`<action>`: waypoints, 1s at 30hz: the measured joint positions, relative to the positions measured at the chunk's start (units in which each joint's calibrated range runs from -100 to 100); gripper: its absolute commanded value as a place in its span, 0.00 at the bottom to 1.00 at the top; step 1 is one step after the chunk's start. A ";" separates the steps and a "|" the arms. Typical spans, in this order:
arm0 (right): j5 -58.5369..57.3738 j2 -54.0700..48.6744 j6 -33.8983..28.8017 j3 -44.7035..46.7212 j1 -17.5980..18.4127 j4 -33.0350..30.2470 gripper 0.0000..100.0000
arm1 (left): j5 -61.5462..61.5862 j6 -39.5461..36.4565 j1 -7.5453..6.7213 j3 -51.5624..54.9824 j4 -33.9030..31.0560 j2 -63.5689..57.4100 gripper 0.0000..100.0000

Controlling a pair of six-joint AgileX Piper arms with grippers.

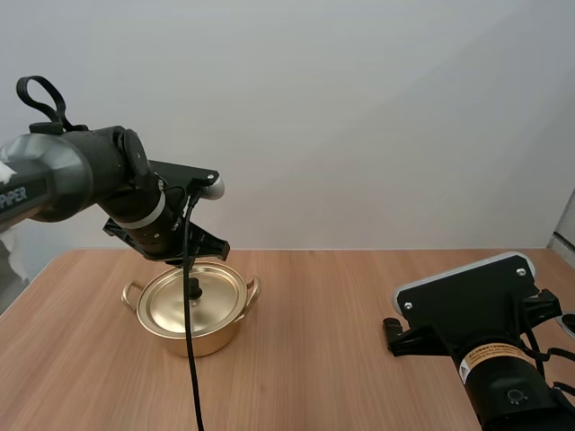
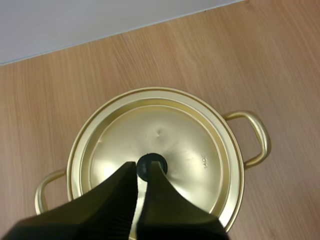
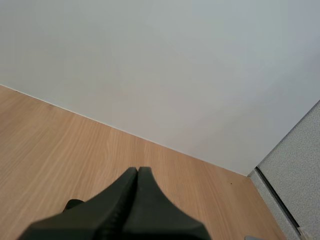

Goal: Open the pot, put the car inside, and close it

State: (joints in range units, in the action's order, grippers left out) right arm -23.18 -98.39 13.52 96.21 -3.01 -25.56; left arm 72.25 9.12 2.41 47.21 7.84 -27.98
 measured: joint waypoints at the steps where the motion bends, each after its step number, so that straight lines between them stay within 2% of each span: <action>1: 0.00 0.00 0.00 0.00 0.00 0.00 0.00 | 0.17 0.00 0.00 0.00 0.00 0.00 0.43; 4: 0.00 0.00 0.00 0.00 0.00 0.00 0.00 | 0.93 0.00 0.00 0.00 0.00 0.13 0.56; 6: 0.00 0.00 0.00 0.00 0.00 0.00 0.00 | 1.52 0.00 0.00 0.00 0.00 0.63 0.70; 9: 0.00 0.00 0.00 0.00 0.00 0.00 0.00 | 2.35 -0.63 0.00 0.00 0.13 0.75 1.00; 30: -0.70 0.00 0.00 0.00 0.00 0.00 0.00 | 0.91 1.43 0.00 0.00 1.09 2.43 1.00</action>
State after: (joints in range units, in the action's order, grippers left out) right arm -23.88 -98.39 13.52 96.21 -3.01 -25.56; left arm 73.16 10.55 2.41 47.21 8.92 -25.55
